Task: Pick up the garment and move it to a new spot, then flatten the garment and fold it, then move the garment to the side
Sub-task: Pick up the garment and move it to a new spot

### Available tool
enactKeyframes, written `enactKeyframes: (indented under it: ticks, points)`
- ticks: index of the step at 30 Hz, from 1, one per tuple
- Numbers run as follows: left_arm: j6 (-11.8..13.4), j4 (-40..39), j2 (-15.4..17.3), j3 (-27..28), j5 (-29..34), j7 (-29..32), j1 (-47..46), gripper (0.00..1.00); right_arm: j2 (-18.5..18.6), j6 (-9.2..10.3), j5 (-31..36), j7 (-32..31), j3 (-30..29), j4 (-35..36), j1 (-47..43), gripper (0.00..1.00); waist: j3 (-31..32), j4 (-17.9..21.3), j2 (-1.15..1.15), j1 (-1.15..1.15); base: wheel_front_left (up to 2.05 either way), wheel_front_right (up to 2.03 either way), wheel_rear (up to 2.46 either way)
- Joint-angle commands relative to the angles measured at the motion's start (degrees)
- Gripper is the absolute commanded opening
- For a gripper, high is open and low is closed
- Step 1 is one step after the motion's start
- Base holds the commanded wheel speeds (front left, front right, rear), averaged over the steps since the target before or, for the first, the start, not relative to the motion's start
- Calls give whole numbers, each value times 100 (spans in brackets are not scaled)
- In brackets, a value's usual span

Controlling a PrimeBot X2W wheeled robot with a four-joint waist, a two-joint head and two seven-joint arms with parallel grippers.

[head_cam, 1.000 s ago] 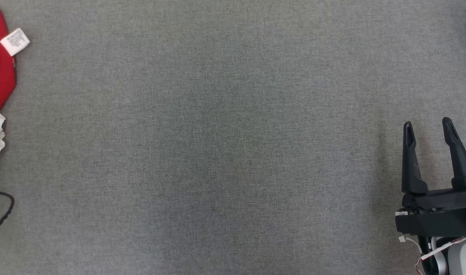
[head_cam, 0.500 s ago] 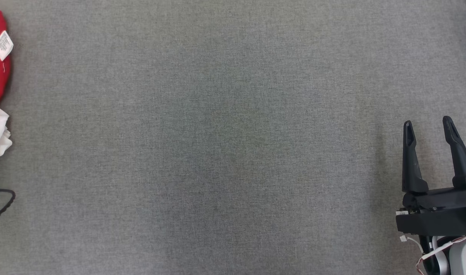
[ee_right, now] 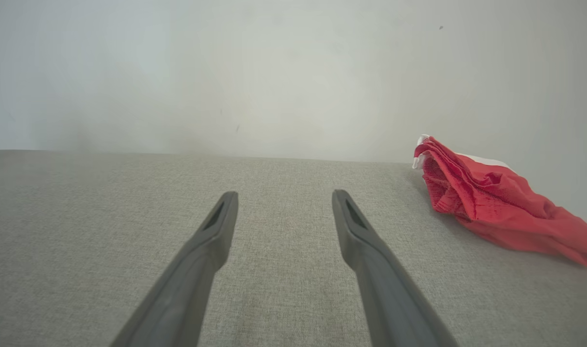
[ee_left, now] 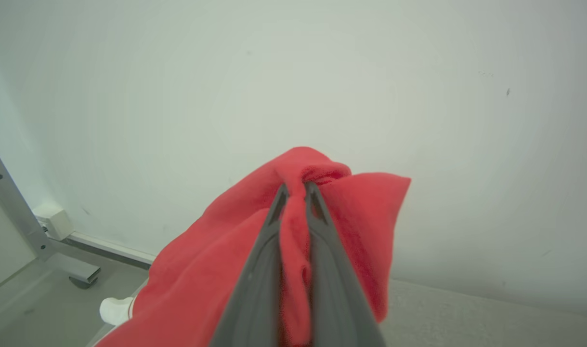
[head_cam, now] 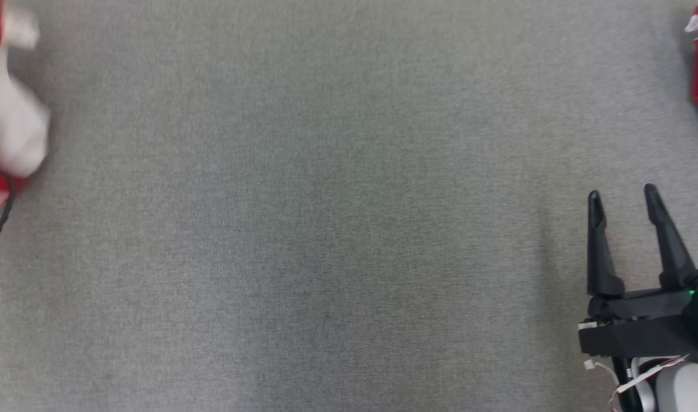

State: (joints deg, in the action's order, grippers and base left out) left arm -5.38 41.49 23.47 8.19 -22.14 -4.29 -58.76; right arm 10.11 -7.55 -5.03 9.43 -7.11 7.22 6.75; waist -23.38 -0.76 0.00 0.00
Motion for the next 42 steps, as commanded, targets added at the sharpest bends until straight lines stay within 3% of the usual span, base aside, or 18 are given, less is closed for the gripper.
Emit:
enactKeyframes:
  ticks: [1,12,22,28,40,41,42]
  points:
    - [-19,-83,-30,-30,43,-62,-85,0,-48,16,-53,34,20,-29,-31,100,154,94,0,0,0,0,0]
    - [-170,-1709,-783,-1140,13,355,-541,0,-388,16,-113,336,213,-609,-22,100,599,664,0,0,0,0,0]
    - [-179,-2612,-1683,-2094,-128,748,184,0,-526,16,-184,497,363,-1030,38,100,841,1074,0,0,0,0,0]
    - [8,-2406,-1966,-2470,-423,663,1108,0,-553,15,-232,540,456,-1200,124,100,891,1273,0,0,0,0,0]
    - [179,-1269,-2051,-3286,-582,167,2582,0,-623,15,-212,577,622,-1373,143,100,894,1356,0,0,0,0,0]
    - [202,-1213,-2052,-3353,-602,76,2610,12,-623,15,-212,579,637,-1392,153,100,927,1343,0,0,0,0,0]
    - [235,-1197,-2056,-3424,-641,-36,2630,100,-619,15,-214,580,648,-1402,155,100,965,1322,0,0,0,0,0]
